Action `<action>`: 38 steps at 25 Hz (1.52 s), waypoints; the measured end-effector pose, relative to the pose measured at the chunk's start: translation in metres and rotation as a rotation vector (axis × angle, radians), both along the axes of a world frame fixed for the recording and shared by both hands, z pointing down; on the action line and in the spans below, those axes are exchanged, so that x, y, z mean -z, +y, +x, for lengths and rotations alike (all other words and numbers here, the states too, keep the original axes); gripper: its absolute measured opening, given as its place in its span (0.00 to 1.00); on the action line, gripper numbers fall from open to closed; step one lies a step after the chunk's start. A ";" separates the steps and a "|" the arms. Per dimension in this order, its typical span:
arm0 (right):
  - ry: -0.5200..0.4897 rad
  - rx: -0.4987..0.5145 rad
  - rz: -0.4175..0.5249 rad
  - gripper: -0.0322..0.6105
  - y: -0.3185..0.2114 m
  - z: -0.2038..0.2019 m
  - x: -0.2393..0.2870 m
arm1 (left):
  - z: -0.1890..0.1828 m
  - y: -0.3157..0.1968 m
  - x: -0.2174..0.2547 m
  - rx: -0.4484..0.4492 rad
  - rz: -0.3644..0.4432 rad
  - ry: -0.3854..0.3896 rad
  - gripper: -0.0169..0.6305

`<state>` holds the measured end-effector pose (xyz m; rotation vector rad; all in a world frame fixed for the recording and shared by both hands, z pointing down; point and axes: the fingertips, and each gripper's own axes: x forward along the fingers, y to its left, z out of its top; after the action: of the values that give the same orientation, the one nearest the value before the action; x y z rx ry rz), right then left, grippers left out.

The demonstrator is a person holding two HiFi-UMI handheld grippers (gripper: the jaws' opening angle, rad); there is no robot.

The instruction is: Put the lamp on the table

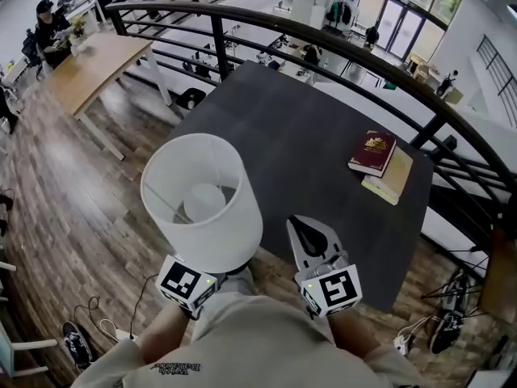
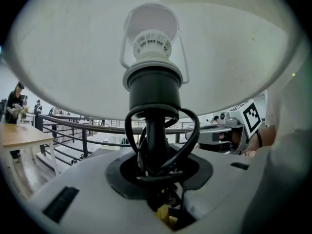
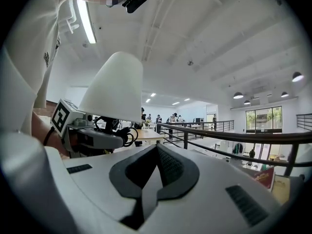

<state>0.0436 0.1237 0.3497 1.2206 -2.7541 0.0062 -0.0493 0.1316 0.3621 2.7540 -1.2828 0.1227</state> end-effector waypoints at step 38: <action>-0.014 -0.010 -0.073 0.05 -0.256 -0.063 -0.024 | -0.075 -0.265 -0.005 -0.012 -0.037 0.019 0.23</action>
<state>-0.0196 -0.1320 0.3737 1.2202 -2.7337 0.1150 -0.1239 -0.1331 0.3667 2.7254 -1.2462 0.1192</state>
